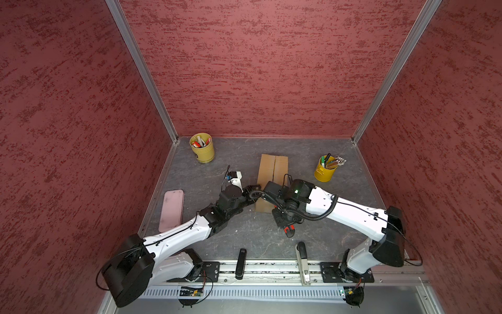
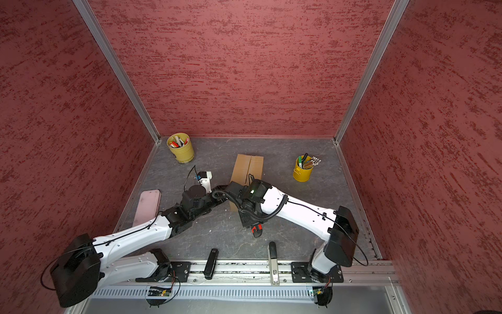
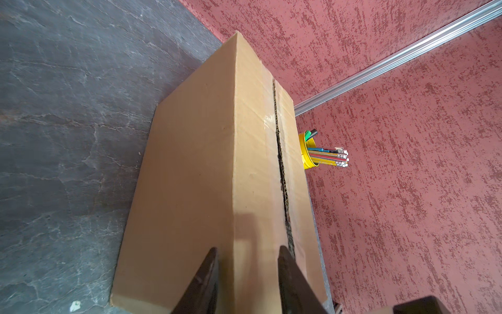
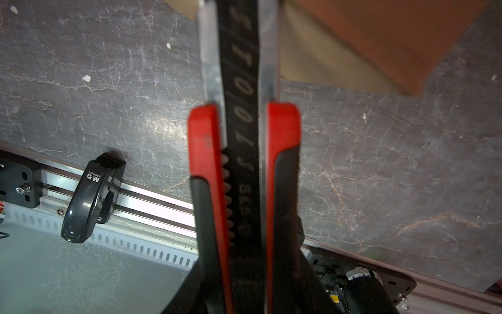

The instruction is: Unpack the express box

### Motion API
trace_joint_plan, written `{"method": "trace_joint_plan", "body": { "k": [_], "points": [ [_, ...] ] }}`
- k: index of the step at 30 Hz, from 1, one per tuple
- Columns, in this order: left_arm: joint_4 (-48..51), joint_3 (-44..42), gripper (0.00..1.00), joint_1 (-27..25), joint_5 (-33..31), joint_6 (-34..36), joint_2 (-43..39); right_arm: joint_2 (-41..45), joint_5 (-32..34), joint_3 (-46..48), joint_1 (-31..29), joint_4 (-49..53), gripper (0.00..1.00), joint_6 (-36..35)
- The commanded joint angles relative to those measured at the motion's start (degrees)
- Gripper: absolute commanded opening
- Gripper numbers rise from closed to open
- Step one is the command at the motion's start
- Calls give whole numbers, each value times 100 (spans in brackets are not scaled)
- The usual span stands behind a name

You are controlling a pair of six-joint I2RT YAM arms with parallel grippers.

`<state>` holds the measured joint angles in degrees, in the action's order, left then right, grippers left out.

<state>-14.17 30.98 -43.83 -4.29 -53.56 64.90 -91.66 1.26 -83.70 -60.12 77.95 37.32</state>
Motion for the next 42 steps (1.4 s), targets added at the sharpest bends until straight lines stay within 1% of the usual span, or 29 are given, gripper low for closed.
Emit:
{"method": "trace_joint_plan", "body": {
  "k": [1,12,17,20,26,30,35,42],
  "points": [
    [-287,-79,36,-164,218,-47,-169,-93,-56,-261,15,-151,0,-2],
    [-280,-242,32,-380,209,-40,-315,-207,-25,-472,17,-61,0,-21],
    [82,-251,32,-346,54,88,-599,-204,-21,-458,25,-43,0,-40],
    [468,-257,32,-208,43,191,-892,-164,-14,-412,42,-52,0,-49],
    [1189,-416,32,244,218,362,-1550,-122,-47,-343,62,-105,0,-48],
    [1584,-505,31,426,410,434,-1769,-107,-38,-348,70,-88,0,-45],
    [1829,-531,26,542,624,513,-1717,-107,-49,-353,79,-78,0,-32],
    [1258,-437,24,484,921,549,-1074,-142,-64,-381,79,-86,0,-46]
  ]
}}
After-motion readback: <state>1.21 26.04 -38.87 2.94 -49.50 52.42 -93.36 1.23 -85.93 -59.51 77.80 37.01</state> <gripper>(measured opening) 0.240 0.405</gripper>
